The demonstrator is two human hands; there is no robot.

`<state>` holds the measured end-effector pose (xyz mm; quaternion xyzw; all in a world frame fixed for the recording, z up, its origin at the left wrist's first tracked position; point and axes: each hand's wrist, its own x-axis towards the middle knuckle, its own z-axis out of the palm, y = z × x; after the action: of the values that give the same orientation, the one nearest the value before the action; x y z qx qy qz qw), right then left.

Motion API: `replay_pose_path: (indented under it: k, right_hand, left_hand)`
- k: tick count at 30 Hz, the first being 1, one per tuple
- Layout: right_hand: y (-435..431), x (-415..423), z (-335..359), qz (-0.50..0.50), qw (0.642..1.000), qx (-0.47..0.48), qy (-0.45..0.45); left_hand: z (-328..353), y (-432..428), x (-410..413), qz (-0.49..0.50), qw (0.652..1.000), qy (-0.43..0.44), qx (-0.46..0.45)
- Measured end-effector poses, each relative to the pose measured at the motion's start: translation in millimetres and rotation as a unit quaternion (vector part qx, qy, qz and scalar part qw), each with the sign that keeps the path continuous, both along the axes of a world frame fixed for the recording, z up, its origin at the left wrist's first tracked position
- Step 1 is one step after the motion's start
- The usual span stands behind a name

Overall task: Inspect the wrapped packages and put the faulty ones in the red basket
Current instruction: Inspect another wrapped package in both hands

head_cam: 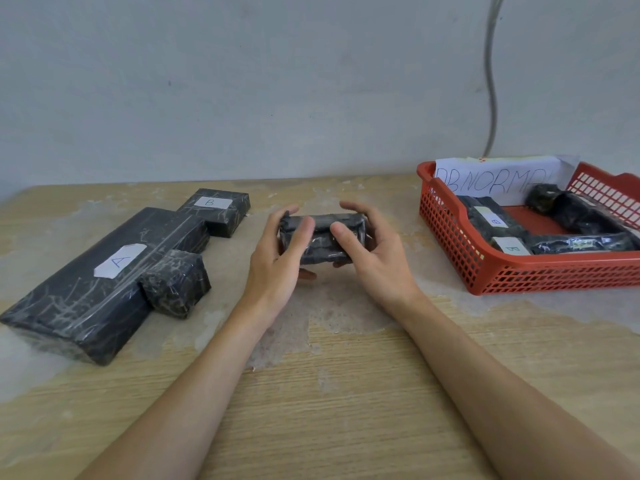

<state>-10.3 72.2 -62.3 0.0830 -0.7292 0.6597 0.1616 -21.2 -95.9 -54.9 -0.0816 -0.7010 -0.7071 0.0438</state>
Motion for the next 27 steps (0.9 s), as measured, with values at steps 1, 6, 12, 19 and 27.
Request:
replay_pose_path:
  k: [1,6,12,19,27]
  right_hand:
    - [0.1,0.7,1.3,-0.005,1.000,-0.005,0.005]
    - [-0.7,0.3,2.5,-0.038,0.999,-0.020,-0.001]
    - [-2.6,3.1,2.5,0.014,0.999,-0.019,-0.036]
    - [2.9,2.6,4.1,0.004,0.999,-0.041,-0.029]
    - [4.0,1.2,4.8,-0.013,0.998,-0.051,-0.023]
  left_hand:
    - [-0.4,1.4,1.1,-0.003,1.000,0.006,0.001]
    - [-2.3,4.3,0.3,0.013,1.000,0.014,-0.002]
    - [-9.3,-0.6,-5.9,0.047,0.998,0.028,-0.012]
    - [-6.1,-0.5,-5.4,0.009,1.000,0.003,0.011]
    - [-7.2,0.1,-5.3,0.000,1.000,0.005,0.020]
